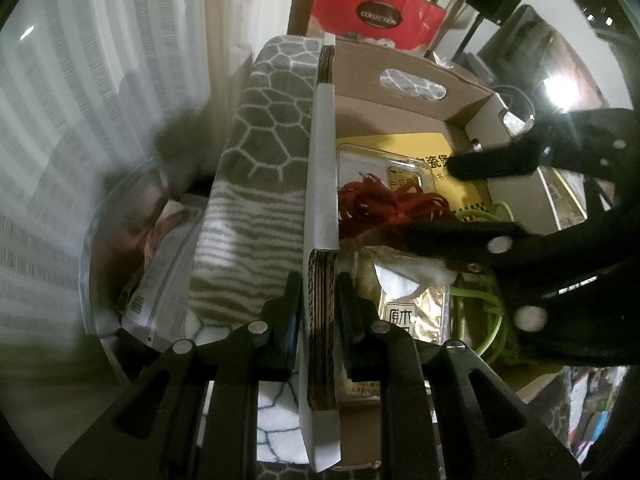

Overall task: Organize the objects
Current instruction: 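Lay the red cable onto the gold pouch and open the right tool, then move the right tool to the brown-gold paper parcel on the bed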

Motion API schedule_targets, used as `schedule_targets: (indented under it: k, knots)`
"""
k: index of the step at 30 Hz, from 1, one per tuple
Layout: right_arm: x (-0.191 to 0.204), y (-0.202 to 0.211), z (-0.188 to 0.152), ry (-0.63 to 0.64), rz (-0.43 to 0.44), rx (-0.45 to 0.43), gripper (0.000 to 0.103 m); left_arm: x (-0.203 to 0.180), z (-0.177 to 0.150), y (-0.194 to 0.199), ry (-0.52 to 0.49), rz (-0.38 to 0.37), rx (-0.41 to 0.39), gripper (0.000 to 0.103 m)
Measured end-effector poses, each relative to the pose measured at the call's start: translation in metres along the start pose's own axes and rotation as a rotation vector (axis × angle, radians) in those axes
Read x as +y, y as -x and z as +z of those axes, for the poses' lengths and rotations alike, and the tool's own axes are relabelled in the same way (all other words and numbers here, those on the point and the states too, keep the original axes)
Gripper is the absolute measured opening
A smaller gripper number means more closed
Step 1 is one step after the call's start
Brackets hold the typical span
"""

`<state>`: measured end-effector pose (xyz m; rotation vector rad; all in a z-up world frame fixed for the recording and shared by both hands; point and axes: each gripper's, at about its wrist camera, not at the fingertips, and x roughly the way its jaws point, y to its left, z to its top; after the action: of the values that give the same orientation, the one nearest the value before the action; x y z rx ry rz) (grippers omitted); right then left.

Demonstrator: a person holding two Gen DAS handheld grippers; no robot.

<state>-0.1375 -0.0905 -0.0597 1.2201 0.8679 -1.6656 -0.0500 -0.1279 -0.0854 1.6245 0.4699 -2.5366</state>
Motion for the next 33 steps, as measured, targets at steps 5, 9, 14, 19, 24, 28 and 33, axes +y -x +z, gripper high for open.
schedule_targets:
  k: [5, 9, 14, 19, 24, 28, 33]
  knots:
    - [-0.013, 0.017, -0.001, -0.065, 0.025, -0.052, 0.057, 0.000, 0.000, 0.000, 0.003, -0.003, 0.000, 0.016]
    - [-0.025, 0.034, -0.009, -0.121, 0.030, -0.094, 0.056, 0.002, 0.000, 0.001, 0.003, -0.002, 0.001, 0.016]
    - [-0.049, 0.064, -0.032, -0.206, 0.010, -0.149, 0.057, 0.004, 0.001, 0.000, 0.010, -0.006, 0.005, 0.016]
    - [-0.089, 0.087, -0.063, -0.321, -0.042, -0.164, 0.061, 0.001, 0.001, 0.000, -0.001, 0.008, 0.002, 0.016]
    - [-0.130, 0.103, -0.098, -0.434, -0.144, -0.148, 0.063, 0.001, 0.003, -0.001, -0.001, 0.005, 0.009, 0.016]
    - [-0.165, 0.114, -0.127, -0.513, -0.220, -0.139, 0.066, -0.002, 0.004, -0.001, -0.001, 0.015, 0.009, 0.016]
    - [-0.209, 0.112, -0.164, -0.640, -0.260, -0.136, 0.066, -0.003, 0.004, -0.001, 0.000, 0.018, 0.010, 0.016]
